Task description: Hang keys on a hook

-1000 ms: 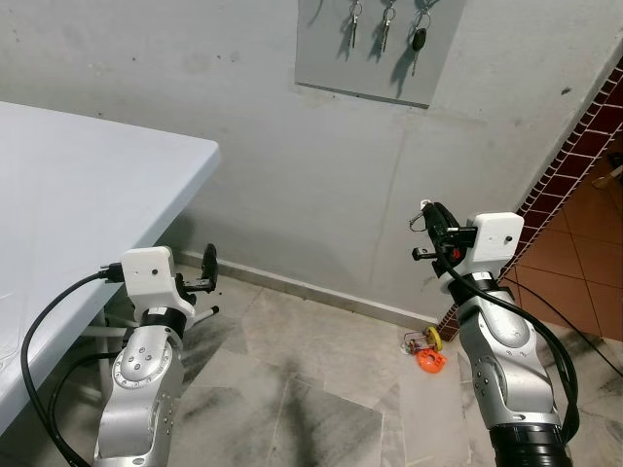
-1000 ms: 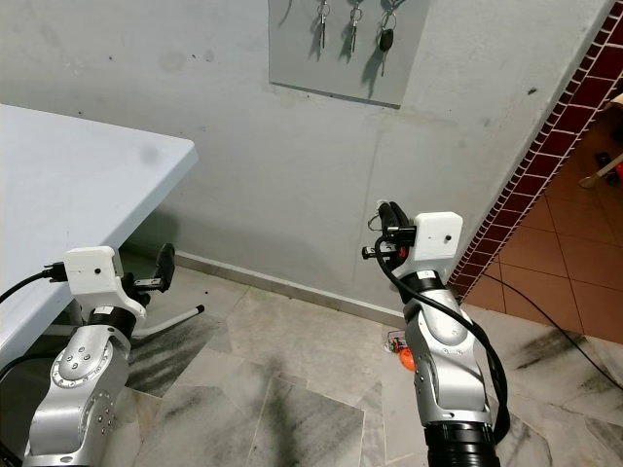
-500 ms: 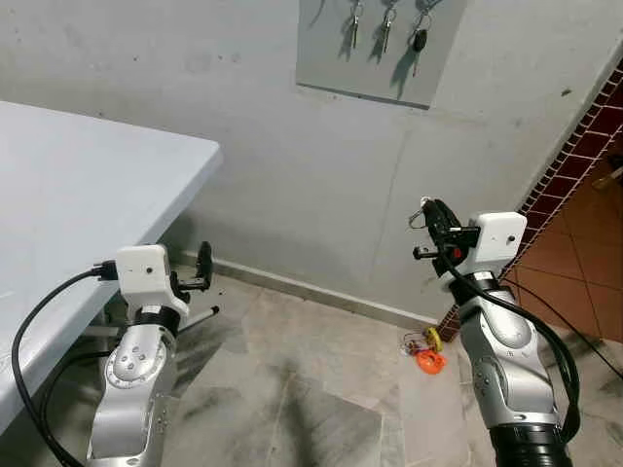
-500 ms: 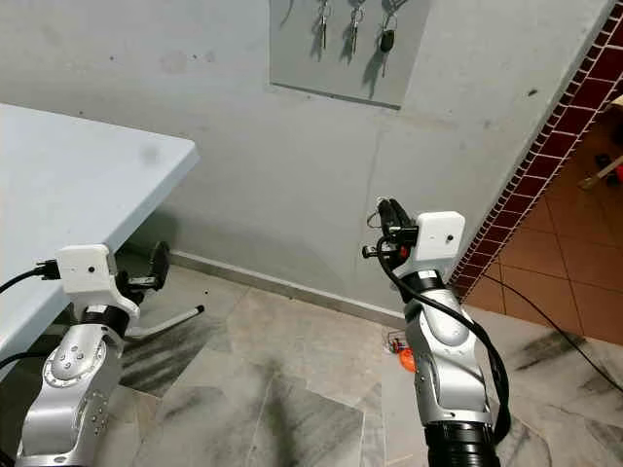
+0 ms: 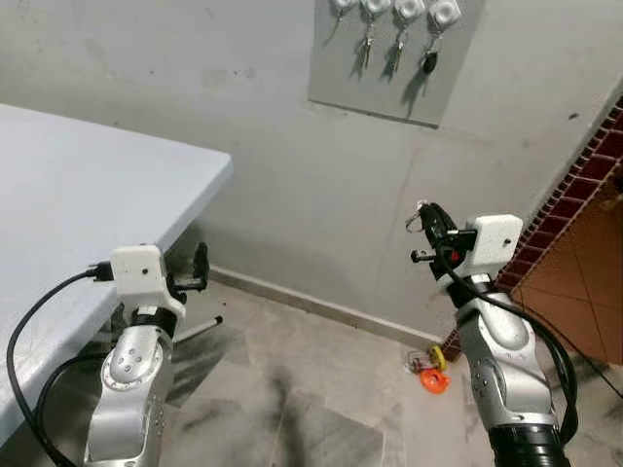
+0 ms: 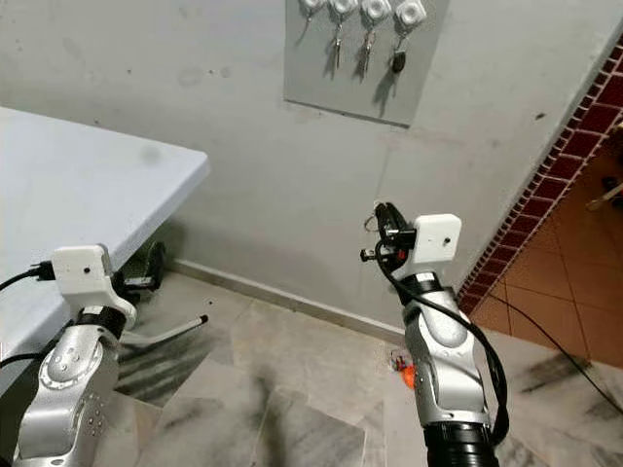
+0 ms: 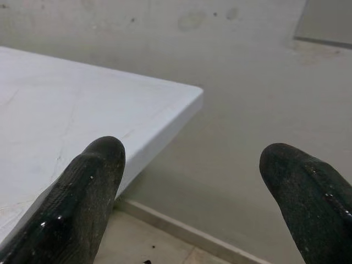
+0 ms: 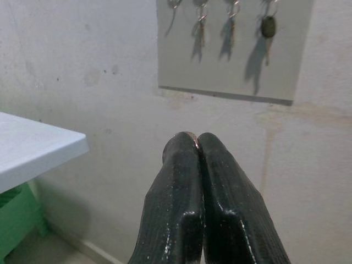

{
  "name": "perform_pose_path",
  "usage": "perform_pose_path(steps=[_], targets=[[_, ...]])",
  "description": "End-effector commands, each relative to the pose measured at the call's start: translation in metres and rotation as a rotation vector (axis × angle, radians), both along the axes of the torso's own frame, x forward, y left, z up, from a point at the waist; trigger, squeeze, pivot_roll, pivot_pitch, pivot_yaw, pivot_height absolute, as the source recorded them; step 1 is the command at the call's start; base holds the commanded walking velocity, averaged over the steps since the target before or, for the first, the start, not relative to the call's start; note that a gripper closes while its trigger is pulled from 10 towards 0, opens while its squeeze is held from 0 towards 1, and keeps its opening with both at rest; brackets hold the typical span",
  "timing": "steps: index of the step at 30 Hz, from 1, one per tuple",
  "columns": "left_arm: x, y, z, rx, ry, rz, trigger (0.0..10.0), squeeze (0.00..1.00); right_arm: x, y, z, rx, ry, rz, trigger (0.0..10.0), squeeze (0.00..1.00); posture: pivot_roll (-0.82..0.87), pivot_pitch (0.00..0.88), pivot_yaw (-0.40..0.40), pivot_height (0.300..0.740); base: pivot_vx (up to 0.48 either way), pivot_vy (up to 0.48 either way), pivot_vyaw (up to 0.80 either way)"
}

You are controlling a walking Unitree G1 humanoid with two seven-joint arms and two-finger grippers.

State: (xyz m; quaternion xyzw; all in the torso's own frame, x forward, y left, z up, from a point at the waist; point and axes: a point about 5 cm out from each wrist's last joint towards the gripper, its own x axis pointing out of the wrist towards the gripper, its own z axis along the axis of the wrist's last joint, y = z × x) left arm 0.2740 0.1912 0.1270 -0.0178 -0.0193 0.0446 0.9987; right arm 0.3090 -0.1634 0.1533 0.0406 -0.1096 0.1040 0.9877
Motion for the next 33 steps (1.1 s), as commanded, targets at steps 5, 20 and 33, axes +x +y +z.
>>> perform_pose_path(steps=[5, 20, 33], targets=[[-0.0001, 0.0019, 0.004, 0.009, -0.013, 0.008, 10.0, 0.0, 0.0012, -0.0002, 0.0037, 0.005, -0.017, -0.001, 10.0, 0.0, -0.01, 0.036, -0.036, 0.74, 0.307, 0.0, 0.0], [0.0004, 0.0023, 0.005, 0.008, -0.014, 0.013, 10.0, 0.0, 0.0009, -0.0004, 0.0033, 0.009, -0.015, -0.003, 10.0, 0.0, -0.01, 0.042, -0.038, 0.74, 0.309, 0.0, 0.0], [-0.0012, 0.0032, 0.0033, -0.012, -0.005, 0.027, 10.0, 0.0, 0.0001, -0.0006, 0.002, 0.007, -0.008, -0.001, 10.0, 0.0, -0.01, 0.053, -0.038, 0.74, 0.335, 0.0, 0.0]])
